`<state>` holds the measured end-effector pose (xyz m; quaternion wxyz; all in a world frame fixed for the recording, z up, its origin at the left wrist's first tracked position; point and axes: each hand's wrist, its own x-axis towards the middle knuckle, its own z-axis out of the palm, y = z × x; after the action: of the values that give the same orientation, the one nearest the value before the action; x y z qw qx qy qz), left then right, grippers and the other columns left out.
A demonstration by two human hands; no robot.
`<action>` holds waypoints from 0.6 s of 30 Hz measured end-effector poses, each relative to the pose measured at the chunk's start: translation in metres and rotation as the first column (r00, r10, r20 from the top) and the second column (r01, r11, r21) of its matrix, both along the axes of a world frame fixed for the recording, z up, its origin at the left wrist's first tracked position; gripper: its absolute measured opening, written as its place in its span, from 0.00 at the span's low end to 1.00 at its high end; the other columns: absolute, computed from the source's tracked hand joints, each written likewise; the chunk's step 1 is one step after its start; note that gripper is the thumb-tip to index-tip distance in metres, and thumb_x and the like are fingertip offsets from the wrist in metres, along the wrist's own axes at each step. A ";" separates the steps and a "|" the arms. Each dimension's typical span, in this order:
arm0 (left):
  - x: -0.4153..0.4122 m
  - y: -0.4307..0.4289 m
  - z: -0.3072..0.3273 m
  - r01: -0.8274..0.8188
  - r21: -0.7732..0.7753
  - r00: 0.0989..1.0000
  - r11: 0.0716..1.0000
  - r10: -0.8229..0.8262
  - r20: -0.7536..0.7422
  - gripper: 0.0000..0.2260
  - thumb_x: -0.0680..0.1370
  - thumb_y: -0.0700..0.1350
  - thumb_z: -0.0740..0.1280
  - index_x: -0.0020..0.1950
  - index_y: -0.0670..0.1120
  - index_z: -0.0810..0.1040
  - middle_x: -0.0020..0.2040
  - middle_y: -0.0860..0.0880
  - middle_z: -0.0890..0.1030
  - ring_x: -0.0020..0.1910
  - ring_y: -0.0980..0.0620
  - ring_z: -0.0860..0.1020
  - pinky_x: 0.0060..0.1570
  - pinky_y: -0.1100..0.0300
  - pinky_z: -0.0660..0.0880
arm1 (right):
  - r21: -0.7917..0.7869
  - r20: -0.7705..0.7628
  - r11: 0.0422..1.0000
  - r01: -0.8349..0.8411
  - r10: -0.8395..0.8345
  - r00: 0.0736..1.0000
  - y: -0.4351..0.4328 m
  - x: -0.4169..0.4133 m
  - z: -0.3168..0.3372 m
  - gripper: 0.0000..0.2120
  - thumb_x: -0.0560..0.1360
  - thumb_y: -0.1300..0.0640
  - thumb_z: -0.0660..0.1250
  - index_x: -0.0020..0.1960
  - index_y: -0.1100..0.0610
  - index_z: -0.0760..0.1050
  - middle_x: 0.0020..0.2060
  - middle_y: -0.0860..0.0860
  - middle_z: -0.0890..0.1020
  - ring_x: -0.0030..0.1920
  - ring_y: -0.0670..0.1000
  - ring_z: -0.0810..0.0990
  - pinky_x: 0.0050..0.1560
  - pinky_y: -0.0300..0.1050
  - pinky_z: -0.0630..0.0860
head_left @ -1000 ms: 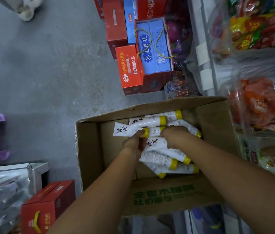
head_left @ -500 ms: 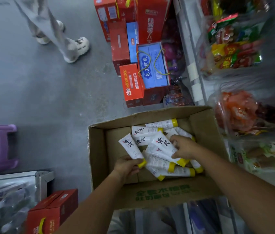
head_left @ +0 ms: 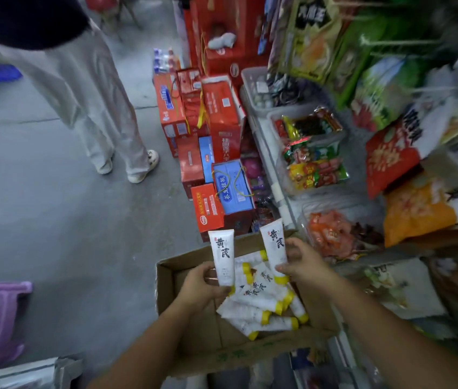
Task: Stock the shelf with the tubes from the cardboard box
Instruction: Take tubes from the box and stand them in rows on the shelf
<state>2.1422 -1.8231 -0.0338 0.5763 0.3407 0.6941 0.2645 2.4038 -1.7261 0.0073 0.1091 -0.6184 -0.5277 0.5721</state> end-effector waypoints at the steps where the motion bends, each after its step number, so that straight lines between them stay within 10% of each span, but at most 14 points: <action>1: -0.001 0.007 0.017 0.028 0.030 1.000 0.999 -0.027 -0.006 0.25 0.64 0.35 0.81 0.59 0.45 0.78 0.51 0.48 0.85 0.48 0.51 0.84 0.44 0.61 0.82 | 0.017 -0.016 0.999 0.027 -0.027 0.999 0.001 0.002 0.015 0.28 0.67 0.67 0.77 0.62 0.52 0.71 0.52 0.52 0.82 0.53 0.52 0.82 0.46 0.52 0.81; 18: 0.048 0.092 0.224 0.547 0.396 0.830 0.737 -0.540 -0.142 0.26 0.66 0.34 0.79 0.57 0.51 0.73 0.49 0.52 0.82 0.43 0.64 0.81 0.44 0.65 0.76 | 0.257 -0.113 0.801 0.541 -0.531 0.840 -0.088 0.039 0.206 0.24 0.69 0.64 0.77 0.60 0.52 0.71 0.52 0.51 0.82 0.52 0.53 0.82 0.42 0.50 0.82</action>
<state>2.1906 -1.7316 0.1904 0.5347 0.6463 0.4958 0.2248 2.4425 -1.8141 0.2137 0.3613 -0.7101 -0.4046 0.4489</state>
